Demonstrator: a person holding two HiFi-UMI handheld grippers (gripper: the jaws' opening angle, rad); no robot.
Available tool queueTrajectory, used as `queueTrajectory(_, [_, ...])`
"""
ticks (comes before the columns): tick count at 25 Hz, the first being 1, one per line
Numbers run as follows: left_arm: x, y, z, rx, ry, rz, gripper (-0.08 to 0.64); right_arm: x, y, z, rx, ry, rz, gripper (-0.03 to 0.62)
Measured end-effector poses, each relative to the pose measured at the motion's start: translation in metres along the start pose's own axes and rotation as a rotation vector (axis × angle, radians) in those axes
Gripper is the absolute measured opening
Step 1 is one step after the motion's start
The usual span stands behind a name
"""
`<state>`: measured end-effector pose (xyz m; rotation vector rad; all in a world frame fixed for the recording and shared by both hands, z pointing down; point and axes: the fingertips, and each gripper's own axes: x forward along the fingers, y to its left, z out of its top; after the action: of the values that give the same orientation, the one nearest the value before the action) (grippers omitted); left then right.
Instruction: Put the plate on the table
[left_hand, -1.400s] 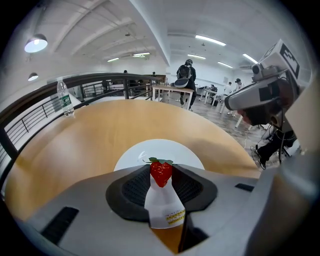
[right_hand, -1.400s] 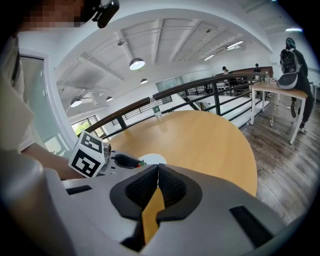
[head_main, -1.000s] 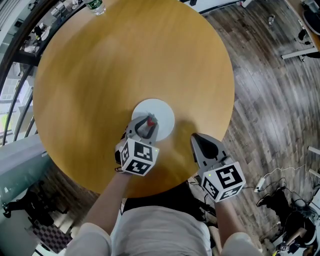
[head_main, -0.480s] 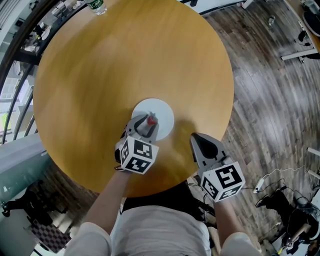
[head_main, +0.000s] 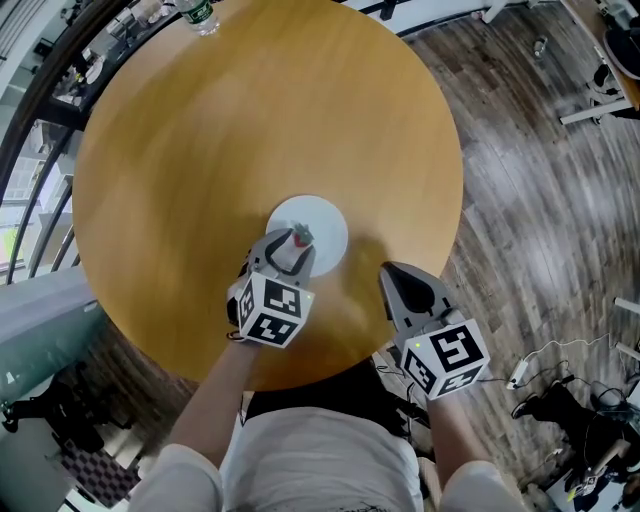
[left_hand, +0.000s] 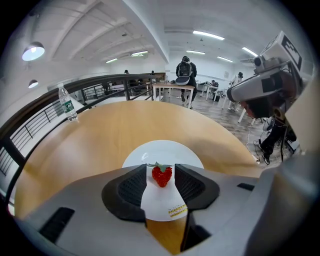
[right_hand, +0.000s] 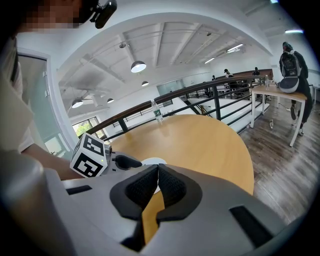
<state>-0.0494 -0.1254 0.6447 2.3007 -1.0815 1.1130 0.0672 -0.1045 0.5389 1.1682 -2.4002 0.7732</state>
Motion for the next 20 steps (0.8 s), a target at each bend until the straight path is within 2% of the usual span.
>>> queueTrajectory(6, [-0.021, 0.005, 0.004, -0.030, -0.031, 0.022, 0.186, -0.005, 0.016, 0.012, -0.036, -0.005, 0.014, 0.025])
queueTrajectory(12, [-0.069, 0.000, 0.019, -0.064, -0.122, 0.045, 0.180, -0.025, 0.035, 0.030, -0.075, -0.025, 0.019, 0.025])
queueTrajectory(14, [-0.086, -0.002, 0.026, -0.104, -0.155, 0.039, 0.162, -0.033, 0.040, 0.035, -0.083, -0.032, 0.021, 0.025])
queueTrajectory(17, [-0.108, -0.006, 0.034, -0.220, -0.195, 0.001, 0.142, -0.044, 0.045, 0.039, -0.087, -0.041, 0.016, 0.025])
queueTrajectory(20, [-0.132, -0.008, 0.042, -0.234, -0.229, 0.001, 0.099, -0.051, 0.053, 0.043, -0.094, -0.049, 0.016, 0.025])
